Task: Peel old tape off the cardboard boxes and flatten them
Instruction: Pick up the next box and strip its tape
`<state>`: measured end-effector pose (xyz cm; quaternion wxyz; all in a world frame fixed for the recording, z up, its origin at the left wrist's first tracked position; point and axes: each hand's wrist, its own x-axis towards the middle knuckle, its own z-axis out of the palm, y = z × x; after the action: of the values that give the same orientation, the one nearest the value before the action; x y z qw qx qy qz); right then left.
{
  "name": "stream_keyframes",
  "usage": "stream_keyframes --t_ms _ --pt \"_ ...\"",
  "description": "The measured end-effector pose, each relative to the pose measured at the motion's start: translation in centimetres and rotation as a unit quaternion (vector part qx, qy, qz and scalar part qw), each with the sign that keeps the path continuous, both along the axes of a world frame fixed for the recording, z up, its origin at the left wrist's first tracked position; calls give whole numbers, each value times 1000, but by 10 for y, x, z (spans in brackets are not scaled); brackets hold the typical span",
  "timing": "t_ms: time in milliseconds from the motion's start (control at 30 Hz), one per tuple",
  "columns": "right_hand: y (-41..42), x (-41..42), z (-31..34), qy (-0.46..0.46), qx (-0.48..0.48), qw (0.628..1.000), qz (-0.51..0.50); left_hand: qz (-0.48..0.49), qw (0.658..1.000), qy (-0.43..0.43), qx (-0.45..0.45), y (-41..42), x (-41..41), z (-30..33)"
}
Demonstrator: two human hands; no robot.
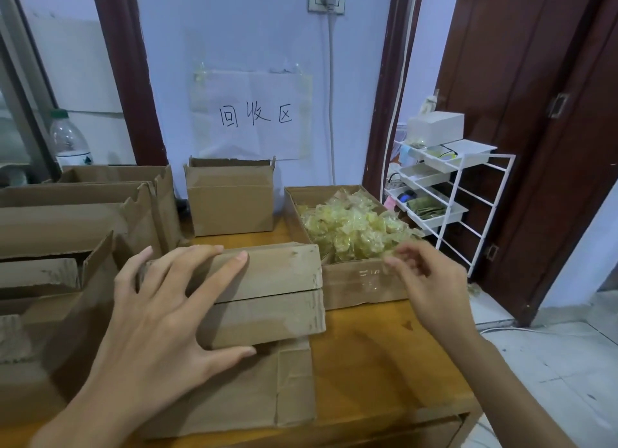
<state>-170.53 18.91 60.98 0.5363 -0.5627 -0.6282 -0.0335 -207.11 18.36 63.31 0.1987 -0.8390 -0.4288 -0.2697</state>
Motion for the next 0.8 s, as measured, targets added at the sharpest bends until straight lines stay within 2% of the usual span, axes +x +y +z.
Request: stream_keyframes --t_ms 200,333,400,467,567,800 --pt "60 4 13 -153 29 987 -34 -4 1000 -4 -5 1 0 -1" --pt "68 7 2 -183 30 980 -65 -3 1000 -10 -6 1 -4 1" --pt "68 12 -2 -191 -9 980 -49 -3 1000 -19 -8 0 -6 2" --pt "64 12 -2 -224 -48 973 -36 -6 1000 -23 -10 0 -7 2" --pt "58 12 0 -277 -39 959 -37 -5 1000 -25 -10 -1 -6 2" --pt "56 -2 23 -143 16 989 -40 -18 999 -36 -17 -4 -5 4"
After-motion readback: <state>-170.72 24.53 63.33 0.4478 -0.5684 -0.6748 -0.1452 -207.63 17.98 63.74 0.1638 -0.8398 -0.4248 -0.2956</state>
